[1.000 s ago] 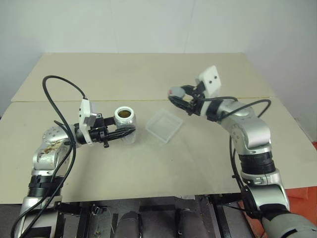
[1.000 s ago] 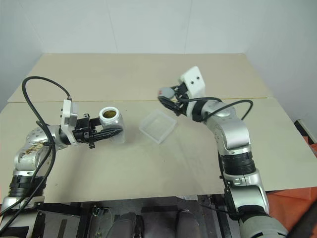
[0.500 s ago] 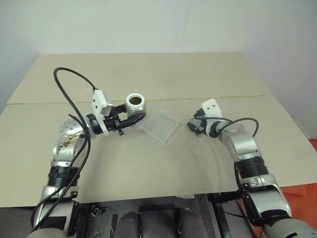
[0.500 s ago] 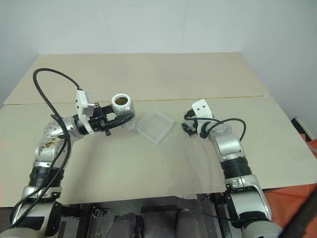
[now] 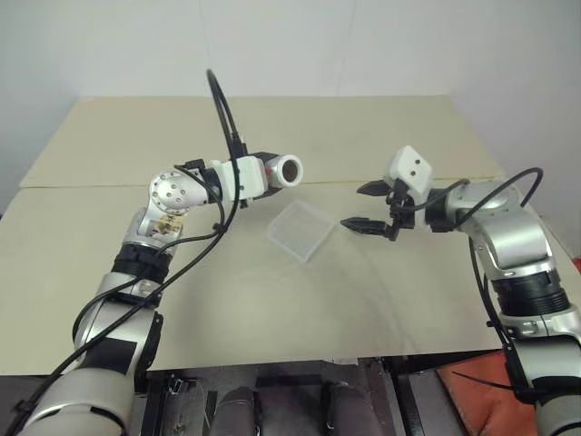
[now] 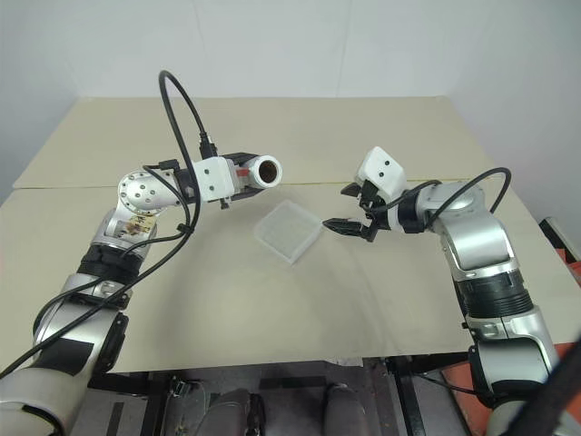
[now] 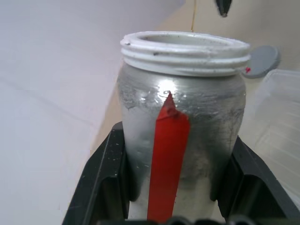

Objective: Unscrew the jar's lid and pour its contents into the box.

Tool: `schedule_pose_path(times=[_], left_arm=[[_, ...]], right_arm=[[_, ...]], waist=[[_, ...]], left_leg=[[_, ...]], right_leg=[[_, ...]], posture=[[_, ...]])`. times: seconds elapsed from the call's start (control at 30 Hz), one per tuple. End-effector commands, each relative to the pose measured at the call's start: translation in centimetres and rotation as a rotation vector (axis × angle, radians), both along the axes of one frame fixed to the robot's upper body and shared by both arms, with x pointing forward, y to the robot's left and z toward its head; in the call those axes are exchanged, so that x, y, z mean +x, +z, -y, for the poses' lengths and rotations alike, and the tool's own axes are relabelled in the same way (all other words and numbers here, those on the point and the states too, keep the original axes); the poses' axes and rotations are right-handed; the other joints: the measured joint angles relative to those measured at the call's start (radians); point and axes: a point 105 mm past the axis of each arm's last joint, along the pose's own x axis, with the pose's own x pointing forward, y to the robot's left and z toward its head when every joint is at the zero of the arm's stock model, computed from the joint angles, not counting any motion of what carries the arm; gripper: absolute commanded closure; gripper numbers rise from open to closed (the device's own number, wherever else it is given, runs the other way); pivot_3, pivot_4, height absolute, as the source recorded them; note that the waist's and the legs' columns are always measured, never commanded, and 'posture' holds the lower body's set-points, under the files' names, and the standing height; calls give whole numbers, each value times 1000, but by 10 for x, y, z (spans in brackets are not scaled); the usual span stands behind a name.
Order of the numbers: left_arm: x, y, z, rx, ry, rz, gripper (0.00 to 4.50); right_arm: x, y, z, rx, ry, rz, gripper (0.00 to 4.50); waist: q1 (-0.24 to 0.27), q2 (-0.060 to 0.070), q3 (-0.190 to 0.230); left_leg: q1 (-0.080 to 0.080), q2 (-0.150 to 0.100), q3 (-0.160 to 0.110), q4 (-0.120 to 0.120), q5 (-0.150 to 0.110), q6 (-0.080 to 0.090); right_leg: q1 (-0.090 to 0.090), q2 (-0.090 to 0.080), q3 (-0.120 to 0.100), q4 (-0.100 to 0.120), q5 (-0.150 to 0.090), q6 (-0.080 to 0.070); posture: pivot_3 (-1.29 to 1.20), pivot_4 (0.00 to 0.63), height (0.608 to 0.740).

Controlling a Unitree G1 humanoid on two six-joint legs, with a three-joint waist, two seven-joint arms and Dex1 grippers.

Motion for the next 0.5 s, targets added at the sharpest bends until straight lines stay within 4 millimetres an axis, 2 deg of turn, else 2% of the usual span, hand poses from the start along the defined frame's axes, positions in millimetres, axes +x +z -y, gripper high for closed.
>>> schedule_pose_path(times=[0.03, 0.1, 0.23, 0.37, 0.5], left_arm=[[1, 20, 26, 410, -127, 513, 2592], [5, 19, 32, 589, -189, 699, 2592], [13, 10, 50, 658, -241, 890, 2592], [13, -2, 62, 646, -267, 950, 2592], [14, -2, 61, 628, -255, 963, 2592]], right_arm=[[-12, 19, -10, 33, 95, -27, 84], [-13, 22, -11, 35, 101, -48, 84], [-10, 22, -12, 31, 91, -54, 84], [-11, 27, -14, 51, 95, -50, 84], [-11, 28, -14, 60, 93, -40, 84]], waist=[[9, 0, 0], [15, 0, 0], [19, 0, 0], [19, 0, 0], [13, 0, 0]], left_leg=[[-1, 0, 0, 0, 0, 0], [-3, -1, 0, 1, -1, 1], [-4, -1, 0, 0, -2, 3], [-7, 0, 1, 1, -2, 3], [-10, 0, 1, 1, -1, 2]], right_leg=[[0, 0, 0, -1, 0, 1], [-1, 0, 0, -2, 1, 1], [-1, -1, 0, -3, 0, 3], [-5, -1, -1, -2, 0, 3], [-8, -1, -1, -1, 0, 3]], posture=[[0, 150, 740], [0, 150, 740], [0, 150, 740], [0, 150, 740], [0, 150, 740]])
